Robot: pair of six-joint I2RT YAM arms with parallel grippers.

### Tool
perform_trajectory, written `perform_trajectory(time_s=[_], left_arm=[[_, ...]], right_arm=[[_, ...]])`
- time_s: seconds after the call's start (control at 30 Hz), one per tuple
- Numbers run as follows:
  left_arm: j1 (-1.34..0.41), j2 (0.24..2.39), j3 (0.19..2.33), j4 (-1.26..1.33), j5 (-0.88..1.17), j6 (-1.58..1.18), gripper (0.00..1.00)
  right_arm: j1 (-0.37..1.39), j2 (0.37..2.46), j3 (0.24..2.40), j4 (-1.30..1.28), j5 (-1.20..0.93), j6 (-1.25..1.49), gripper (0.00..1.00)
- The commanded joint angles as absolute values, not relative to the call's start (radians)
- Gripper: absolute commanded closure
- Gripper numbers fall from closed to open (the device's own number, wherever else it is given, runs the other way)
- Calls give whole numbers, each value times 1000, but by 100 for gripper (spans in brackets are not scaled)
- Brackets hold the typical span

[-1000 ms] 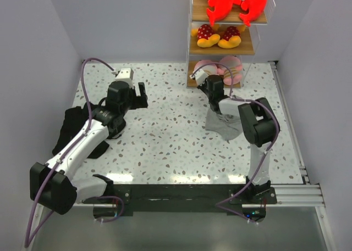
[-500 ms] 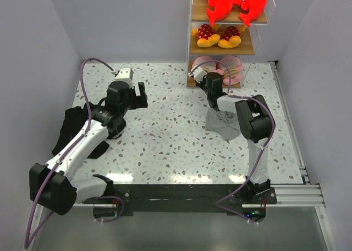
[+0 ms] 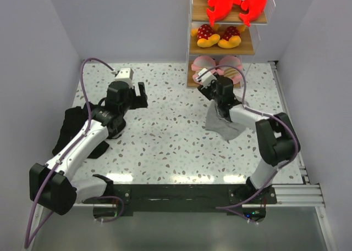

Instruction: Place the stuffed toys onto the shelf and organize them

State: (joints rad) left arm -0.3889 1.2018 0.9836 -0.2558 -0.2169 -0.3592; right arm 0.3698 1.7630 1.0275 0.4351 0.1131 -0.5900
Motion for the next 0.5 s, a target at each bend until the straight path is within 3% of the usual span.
perform_trajectory(time_s=[0.0, 0.1, 0.23, 0.27, 0.3, 0.47], left_arm=[[-394, 1170, 980, -212, -192, -348, 7], [-393, 1151, 974, -181, -115, -327, 7], [-394, 1099, 956, -126, 20, -321, 7], [-394, 1088, 956, -115, 82, -315, 7], [-393, 1074, 953, -103, 112, -305, 6], [-396, 976, 920, -17, 268, -284, 5]], right_arm=[[423, 1574, 970, 298, 22, -402, 38], [517, 1458, 963, 163, 70, -267, 37], [624, 1306, 989, -20, 74, -12, 25], [626, 1272, 985, -29, 57, 50, 4], [626, 1240, 977, -35, 37, 101, 1], [626, 1088, 1034, -211, -6, 403, 1]])
